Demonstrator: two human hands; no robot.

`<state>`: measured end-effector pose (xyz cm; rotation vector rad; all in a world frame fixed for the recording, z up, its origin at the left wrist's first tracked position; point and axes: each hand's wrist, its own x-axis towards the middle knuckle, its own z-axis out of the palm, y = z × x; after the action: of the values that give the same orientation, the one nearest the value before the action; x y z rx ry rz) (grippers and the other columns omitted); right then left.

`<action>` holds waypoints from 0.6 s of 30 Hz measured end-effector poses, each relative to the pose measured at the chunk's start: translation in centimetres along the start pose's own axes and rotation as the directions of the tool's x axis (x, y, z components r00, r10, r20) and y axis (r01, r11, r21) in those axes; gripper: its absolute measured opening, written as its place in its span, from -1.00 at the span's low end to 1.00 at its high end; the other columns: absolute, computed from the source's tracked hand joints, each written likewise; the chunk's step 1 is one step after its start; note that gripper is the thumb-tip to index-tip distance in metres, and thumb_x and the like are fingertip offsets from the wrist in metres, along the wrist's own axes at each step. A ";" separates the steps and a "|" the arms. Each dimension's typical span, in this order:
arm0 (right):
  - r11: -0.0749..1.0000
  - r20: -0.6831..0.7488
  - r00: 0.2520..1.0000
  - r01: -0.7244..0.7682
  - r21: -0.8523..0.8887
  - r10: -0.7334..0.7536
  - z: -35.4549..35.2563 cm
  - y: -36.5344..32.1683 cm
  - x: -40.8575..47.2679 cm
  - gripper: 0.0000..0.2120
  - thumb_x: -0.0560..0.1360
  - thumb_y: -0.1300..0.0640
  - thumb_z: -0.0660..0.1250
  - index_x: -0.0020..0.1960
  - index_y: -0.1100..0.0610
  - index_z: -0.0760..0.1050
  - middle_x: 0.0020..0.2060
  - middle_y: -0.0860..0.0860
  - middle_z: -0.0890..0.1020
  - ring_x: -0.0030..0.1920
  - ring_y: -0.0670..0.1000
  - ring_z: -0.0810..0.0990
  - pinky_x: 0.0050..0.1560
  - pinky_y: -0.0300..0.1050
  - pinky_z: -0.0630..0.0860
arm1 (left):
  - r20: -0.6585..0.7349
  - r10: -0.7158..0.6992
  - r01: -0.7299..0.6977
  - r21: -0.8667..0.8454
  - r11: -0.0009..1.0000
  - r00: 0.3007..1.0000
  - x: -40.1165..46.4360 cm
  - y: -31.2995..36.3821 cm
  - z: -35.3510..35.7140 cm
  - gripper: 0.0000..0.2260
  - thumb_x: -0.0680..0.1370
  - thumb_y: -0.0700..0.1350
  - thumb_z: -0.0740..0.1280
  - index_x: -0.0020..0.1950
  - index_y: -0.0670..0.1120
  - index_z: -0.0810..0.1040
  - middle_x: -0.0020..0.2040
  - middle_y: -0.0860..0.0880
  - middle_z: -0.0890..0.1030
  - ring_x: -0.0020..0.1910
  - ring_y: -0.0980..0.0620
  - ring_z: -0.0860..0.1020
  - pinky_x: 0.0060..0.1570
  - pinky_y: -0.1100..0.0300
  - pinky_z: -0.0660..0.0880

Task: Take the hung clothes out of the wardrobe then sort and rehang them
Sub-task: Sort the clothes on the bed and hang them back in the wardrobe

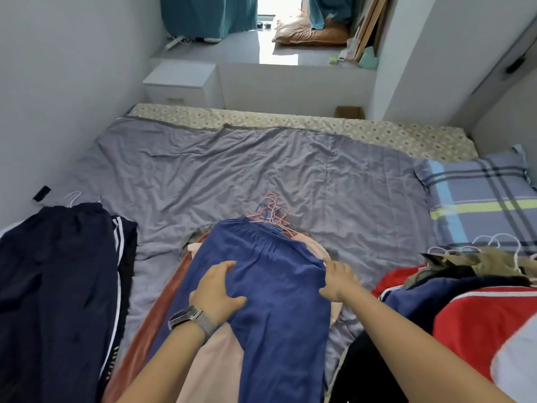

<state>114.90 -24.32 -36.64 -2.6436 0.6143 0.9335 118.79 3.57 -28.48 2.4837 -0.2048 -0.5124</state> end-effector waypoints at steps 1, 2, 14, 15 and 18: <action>1.000 -0.003 1.000 0.006 -0.017 -0.006 0.2 -0.2 1.2 -0.25 0.45 0.08 0.23 0.53 0.10 -0.07 0.45 0.09 0.19 0.41 0.19 0.19 0.34 0.07 0.29 | -0.015 -0.010 0.010 -0.015 1.000 1.000 0.4 -0.1 0.6 -0.33 0.31 -0.09 0.47 0.38 0.00 0.32 0.35 0.07 0.38 0.34 0.06 0.37 0.27 0.04 0.38; 1.000 -0.012 1.000 0.011 -0.024 -0.012 0.5 -0.3 2.4 -0.27 0.45 0.09 0.22 0.52 0.11 -0.05 0.45 0.09 0.20 0.39 0.18 0.21 0.32 0.05 0.30 | -0.030 -0.014 0.013 -0.035 0.999 0.999 0.9 -0.2 1.2 -0.33 0.32 -0.09 0.48 0.39 -0.01 0.31 0.35 0.07 0.38 0.34 0.07 0.36 0.28 0.06 0.37; 0.996 -0.108 0.992 0.073 0.045 -0.068 2.5 -2.1 15.4 -0.33 0.42 0.02 0.35 0.44 0.21 0.22 0.39 0.15 0.34 0.38 0.16 0.34 0.35 -0.03 0.34 | -0.074 -0.208 0.197 -0.130 0.972 0.975 3.7 -3.8 7.3 -0.46 0.41 -0.11 0.44 0.35 -0.04 0.36 0.29 0.05 0.41 0.26 0.08 0.42 0.22 0.22 0.37; 0.989 -0.134 0.987 0.105 0.100 -0.091 2.4 -2.2 16.1 -0.41 0.38 0.04 0.34 0.36 0.17 0.31 0.31 0.12 0.43 0.30 0.16 0.44 0.25 -0.02 0.42 | -0.065 -0.214 0.204 -0.134 0.970 0.975 3.7 -4.2 7.6 -0.48 0.42 -0.13 0.43 0.35 -0.05 0.36 0.28 0.04 0.42 0.23 0.09 0.43 0.19 0.28 0.36; 0.949 -0.206 0.970 0.179 0.258 -0.127 2.7 -2.5 19.1 -0.56 0.27 0.01 0.23 0.15 -0.04 0.35 0.09 0.02 0.57 0.06 0.16 0.59 0.03 0.02 0.55 | -0.005 -0.248 0.243 -0.167 0.956 0.969 3.7 -5.3 8.5 -0.56 0.47 -0.18 0.37 0.33 -0.07 0.38 0.24 0.01 0.42 -0.06 0.19 0.53 0.01 0.42 0.35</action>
<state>128.01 -26.84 -50.75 -2.4992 0.5264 0.5159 118.86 2.51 -39.13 2.3633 0.1544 -0.5741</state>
